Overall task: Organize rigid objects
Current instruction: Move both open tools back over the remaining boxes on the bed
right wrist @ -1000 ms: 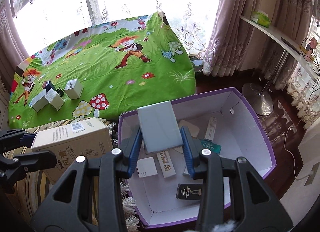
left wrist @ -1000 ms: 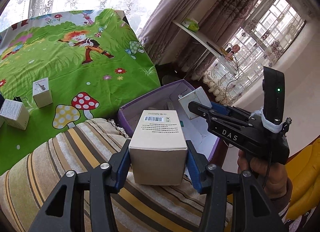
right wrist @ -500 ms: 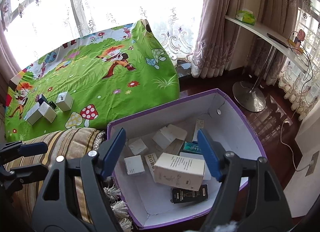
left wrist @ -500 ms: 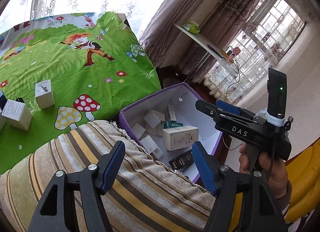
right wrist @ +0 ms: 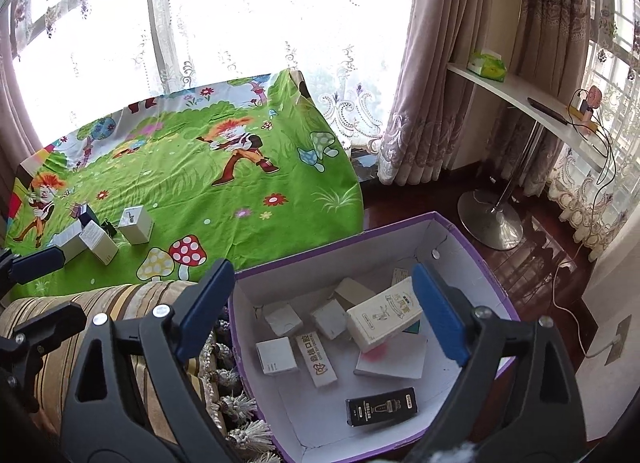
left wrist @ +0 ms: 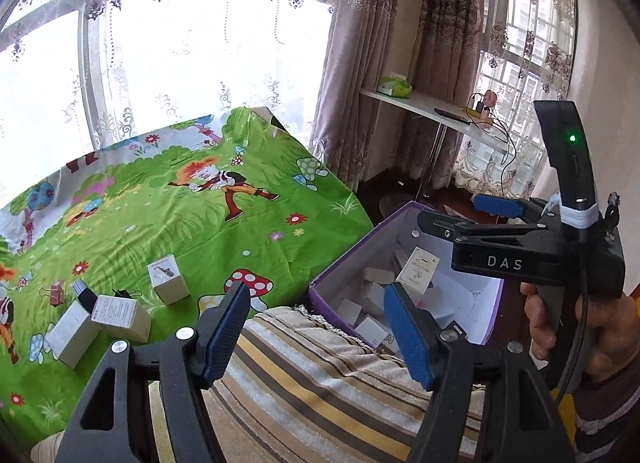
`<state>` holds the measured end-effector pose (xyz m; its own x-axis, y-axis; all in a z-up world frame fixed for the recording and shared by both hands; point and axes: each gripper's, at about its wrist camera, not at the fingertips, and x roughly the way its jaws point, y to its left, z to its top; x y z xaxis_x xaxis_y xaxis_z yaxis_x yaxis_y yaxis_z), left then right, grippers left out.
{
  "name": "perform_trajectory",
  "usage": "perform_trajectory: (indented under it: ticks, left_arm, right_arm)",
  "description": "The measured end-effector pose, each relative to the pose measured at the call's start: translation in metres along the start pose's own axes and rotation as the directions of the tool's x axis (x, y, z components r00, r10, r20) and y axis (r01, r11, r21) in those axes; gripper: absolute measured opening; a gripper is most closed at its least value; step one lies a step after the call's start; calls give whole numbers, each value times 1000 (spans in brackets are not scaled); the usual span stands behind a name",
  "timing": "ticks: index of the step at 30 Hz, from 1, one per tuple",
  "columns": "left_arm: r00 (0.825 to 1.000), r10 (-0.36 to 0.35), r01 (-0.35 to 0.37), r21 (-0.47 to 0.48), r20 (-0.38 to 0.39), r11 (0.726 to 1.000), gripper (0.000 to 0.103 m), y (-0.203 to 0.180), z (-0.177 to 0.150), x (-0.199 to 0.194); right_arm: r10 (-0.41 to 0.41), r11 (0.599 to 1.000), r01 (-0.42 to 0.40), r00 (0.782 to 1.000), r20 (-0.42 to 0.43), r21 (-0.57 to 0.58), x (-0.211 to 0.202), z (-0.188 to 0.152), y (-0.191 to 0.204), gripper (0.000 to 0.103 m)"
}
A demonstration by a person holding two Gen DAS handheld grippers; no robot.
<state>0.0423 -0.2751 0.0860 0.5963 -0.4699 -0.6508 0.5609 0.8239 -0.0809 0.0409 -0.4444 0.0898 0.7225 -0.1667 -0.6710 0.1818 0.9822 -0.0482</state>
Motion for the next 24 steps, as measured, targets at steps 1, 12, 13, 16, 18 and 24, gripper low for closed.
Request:
perform_trajectory:
  ticks: [1, 12, 13, 16, 18, 24]
  left_arm:
    - [1000, 16, -16, 15, 10, 1000, 70, 2, 1, -2]
    - [998, 61, -62, -45, -20, 997, 70, 67, 10, -14]
    - [998, 65, -66, -65, -18, 996, 70, 76, 11, -15]
    - [996, 94, -94, -123, -11, 988, 70, 102, 14, -18]
    - [993, 121, -122, -161, -14, 979, 70, 120, 16, -20]
    - [983, 184, -182, -268, -15, 946, 70, 172, 21, -27]
  right_arm:
    - [-1, 1000, 1, 1000, 10, -1, -1, 2, 4, 94]
    - [114, 992, -112, 993, 31, -56, 4, 21, 49, 94]
    - [134, 990, -133, 991, 29, -56, 5, 23, 54, 94]
    - [169, 983, -167, 985, 24, -72, 10, 28, 73, 94]
    - [186, 979, -184, 982, 15, -84, 15, 32, 86, 94]
    - [234, 967, -234, 972, -14, -97, 32, 47, 121, 94]
